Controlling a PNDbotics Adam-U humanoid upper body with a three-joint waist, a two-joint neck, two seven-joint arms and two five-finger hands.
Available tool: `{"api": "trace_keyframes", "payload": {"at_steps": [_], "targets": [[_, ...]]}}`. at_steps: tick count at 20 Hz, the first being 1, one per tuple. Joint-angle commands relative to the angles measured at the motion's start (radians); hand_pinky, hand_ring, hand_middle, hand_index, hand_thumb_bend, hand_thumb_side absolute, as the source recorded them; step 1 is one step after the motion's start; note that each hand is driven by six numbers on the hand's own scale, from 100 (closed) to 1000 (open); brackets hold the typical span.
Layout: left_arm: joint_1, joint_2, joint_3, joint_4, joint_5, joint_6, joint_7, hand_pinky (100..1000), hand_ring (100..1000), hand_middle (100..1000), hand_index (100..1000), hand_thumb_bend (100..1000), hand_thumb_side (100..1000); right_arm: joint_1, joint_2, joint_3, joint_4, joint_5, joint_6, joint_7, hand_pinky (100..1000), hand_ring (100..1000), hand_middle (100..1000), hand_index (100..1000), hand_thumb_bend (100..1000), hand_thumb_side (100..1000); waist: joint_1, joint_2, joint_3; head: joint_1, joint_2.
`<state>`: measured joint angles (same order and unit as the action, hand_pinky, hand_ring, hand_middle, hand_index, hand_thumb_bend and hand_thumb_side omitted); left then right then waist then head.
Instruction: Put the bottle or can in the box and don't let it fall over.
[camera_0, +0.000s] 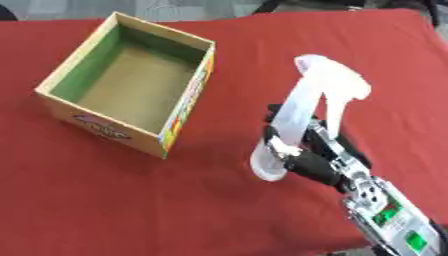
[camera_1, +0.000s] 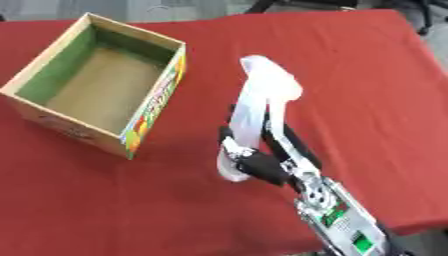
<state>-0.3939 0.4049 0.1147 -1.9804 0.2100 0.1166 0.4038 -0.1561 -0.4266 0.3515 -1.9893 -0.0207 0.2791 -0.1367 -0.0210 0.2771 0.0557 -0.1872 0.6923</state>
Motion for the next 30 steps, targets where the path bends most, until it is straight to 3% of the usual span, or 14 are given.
{"api": "trace_keyframes", "payload": {"at_steps": [1,16,22,23,24,30], "targets": [[-0.015,0.016,0.005,-0.020,0.005,-0.003,0.000,483,1000,1000,700,308,935,0.003,-0.008,0.005,-0.011,0.010,0.012,0.008,969,1000,765,888,100,447,0.002,-0.011,0.002,-0.004,-0.012],[-0.020,0.013,0.003,-0.020,0.008,-0.003,-0.001,483,1000,1000,698,311,936,0.019,-0.007,0.012,-0.011,0.011,0.054,0.025,968,1000,778,896,100,419,-0.001,-0.011,0.012,-0.008,-0.020],[-0.020,0.013,0.002,-0.020,0.010,-0.003,0.000,483,1000,1000,698,312,937,0.020,-0.004,0.002,-0.011,-0.012,0.076,-0.001,956,1000,741,867,100,278,-0.001,-0.011,0.012,-0.008,-0.021],[-0.020,0.013,0.002,-0.020,0.010,-0.003,0.000,483,1000,1000,698,312,937,0.020,-0.004,0.000,-0.011,-0.018,0.082,-0.010,952,1000,719,851,100,155,-0.001,-0.011,0.012,-0.008,-0.021],[-0.020,0.013,0.002,-0.020,0.010,-0.003,0.000,483,1000,1000,698,312,938,0.020,-0.004,-0.001,-0.011,-0.025,0.088,-0.019,952,998,699,833,100,100,-0.001,-0.011,0.012,-0.008,-0.022],[-0.021,0.013,0.002,-0.020,0.011,-0.004,0.000,483,1000,1000,697,311,936,0.018,-0.013,-0.007,-0.011,-0.062,0.122,-0.085,957,964,591,721,100,100,0.000,-0.011,0.012,-0.010,-0.024]]}}
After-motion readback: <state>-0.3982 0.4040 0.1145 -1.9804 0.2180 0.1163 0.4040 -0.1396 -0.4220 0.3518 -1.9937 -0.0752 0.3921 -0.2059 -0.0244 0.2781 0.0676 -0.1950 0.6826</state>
